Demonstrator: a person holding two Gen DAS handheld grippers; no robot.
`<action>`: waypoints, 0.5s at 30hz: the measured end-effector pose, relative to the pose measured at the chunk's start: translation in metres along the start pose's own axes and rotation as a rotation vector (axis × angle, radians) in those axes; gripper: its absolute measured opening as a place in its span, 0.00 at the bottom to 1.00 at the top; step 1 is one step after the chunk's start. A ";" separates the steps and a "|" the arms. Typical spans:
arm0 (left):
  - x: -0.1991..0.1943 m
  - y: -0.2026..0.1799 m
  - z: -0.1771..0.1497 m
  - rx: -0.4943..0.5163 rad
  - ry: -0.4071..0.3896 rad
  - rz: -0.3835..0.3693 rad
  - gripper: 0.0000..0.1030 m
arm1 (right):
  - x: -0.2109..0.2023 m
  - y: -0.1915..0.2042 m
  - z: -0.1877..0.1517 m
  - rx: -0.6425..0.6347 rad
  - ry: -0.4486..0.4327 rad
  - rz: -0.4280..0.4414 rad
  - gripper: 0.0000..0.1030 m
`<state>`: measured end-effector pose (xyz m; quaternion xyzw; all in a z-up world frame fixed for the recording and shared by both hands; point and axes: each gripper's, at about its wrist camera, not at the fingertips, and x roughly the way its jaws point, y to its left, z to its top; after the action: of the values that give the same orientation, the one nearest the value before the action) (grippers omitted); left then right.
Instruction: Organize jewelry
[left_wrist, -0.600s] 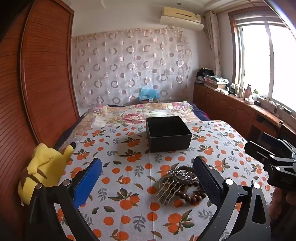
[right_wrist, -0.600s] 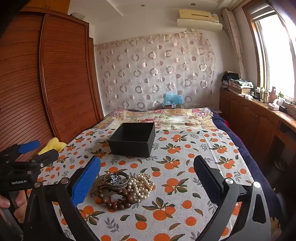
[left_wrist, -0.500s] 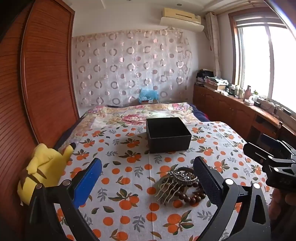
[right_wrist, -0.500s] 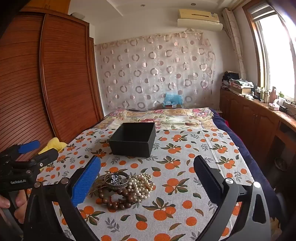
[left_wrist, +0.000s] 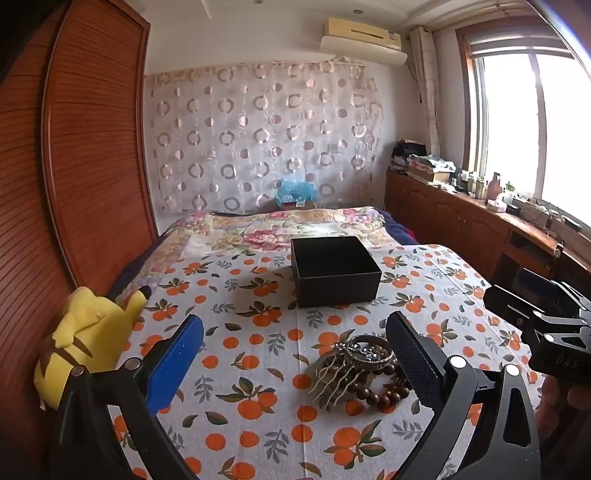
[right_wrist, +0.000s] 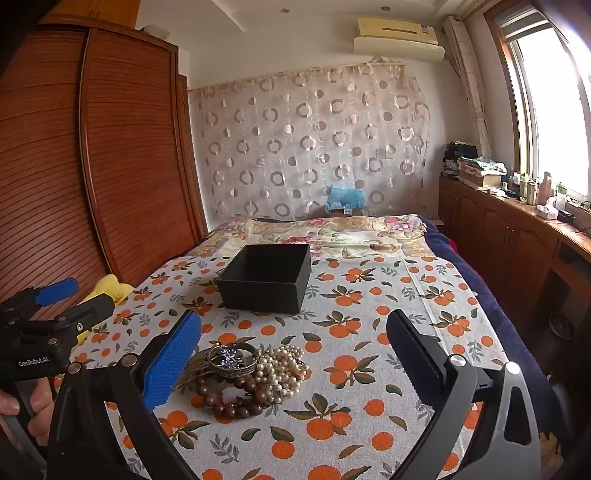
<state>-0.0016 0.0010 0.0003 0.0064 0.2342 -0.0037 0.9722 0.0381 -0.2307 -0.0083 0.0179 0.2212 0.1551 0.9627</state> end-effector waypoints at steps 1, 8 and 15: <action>0.000 0.000 0.000 0.000 0.000 0.000 0.93 | 0.000 0.000 0.000 0.000 0.000 0.000 0.98; -0.001 0.000 0.003 0.001 0.000 -0.001 0.93 | -0.001 0.000 0.000 0.000 0.000 0.001 0.98; -0.003 -0.001 0.004 0.001 -0.001 -0.001 0.93 | -0.002 0.000 0.001 0.001 -0.001 0.001 0.98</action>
<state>-0.0019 0.0004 0.0053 0.0066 0.2336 -0.0044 0.9723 0.0369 -0.2310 -0.0069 0.0186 0.2210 0.1554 0.9626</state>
